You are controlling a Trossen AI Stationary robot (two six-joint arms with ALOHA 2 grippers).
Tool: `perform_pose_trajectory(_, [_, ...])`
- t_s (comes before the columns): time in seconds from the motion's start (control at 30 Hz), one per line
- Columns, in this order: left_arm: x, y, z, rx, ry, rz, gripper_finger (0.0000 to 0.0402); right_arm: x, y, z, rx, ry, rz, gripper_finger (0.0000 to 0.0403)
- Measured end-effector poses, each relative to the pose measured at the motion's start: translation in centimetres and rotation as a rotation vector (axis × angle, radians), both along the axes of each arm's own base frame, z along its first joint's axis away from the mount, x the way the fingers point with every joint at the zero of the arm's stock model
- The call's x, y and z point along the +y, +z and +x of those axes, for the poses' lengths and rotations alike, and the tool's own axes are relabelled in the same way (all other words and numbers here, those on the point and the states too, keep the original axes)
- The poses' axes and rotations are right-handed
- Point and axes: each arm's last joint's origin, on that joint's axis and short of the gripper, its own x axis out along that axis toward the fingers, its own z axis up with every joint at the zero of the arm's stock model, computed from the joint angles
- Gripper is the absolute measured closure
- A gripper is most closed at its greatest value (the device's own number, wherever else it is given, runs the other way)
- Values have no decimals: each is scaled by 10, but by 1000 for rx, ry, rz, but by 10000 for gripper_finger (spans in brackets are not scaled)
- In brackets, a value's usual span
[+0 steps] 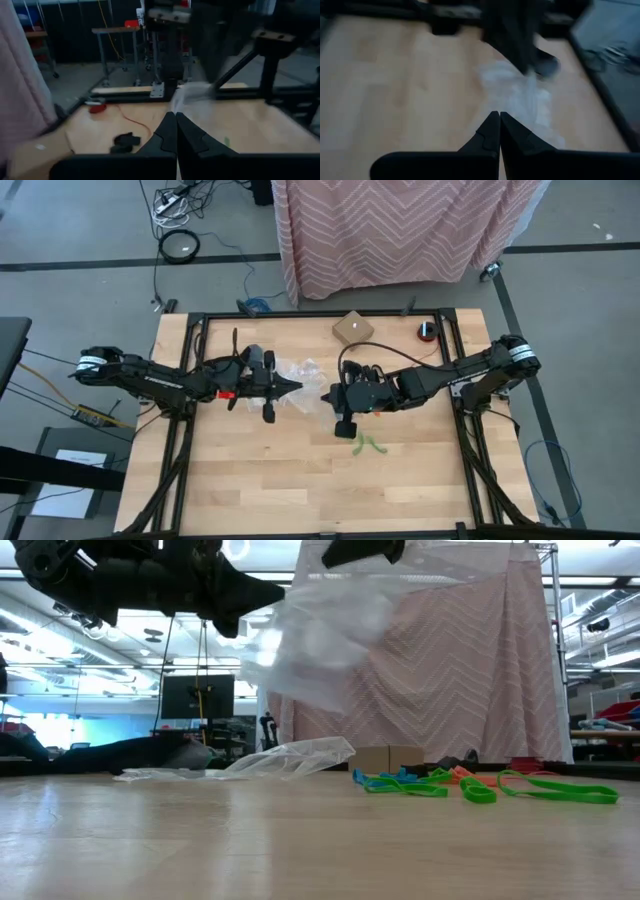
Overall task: Sort rubber bands
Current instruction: Open the transparent zip bag
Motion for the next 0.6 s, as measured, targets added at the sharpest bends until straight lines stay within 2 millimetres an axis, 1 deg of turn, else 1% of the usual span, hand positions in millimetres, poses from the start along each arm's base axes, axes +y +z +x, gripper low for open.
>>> perform_pose_trajectory(0.07, [0,0,0,3,9,81,401,-6,-3,-3,17,-128,-42,403])
perform_pose_trajectory(0.13, [-2,0,0,8,4,183,401,-10,-4,-5,29,-191,-73,403])
perform_pose_trajectory(0.27, [-8,0,0,18,25,317,401,-11,-4,-5,39,-163,-112,403])
perform_pose_trajectory(0.43, [-11,0,0,29,59,393,401,-10,-3,-4,49,-128,-159,403])
perform_pose_trajectory(0.6, [-9,0,-1,43,114,459,401,-1,0,-4,33,-81,-185,403])
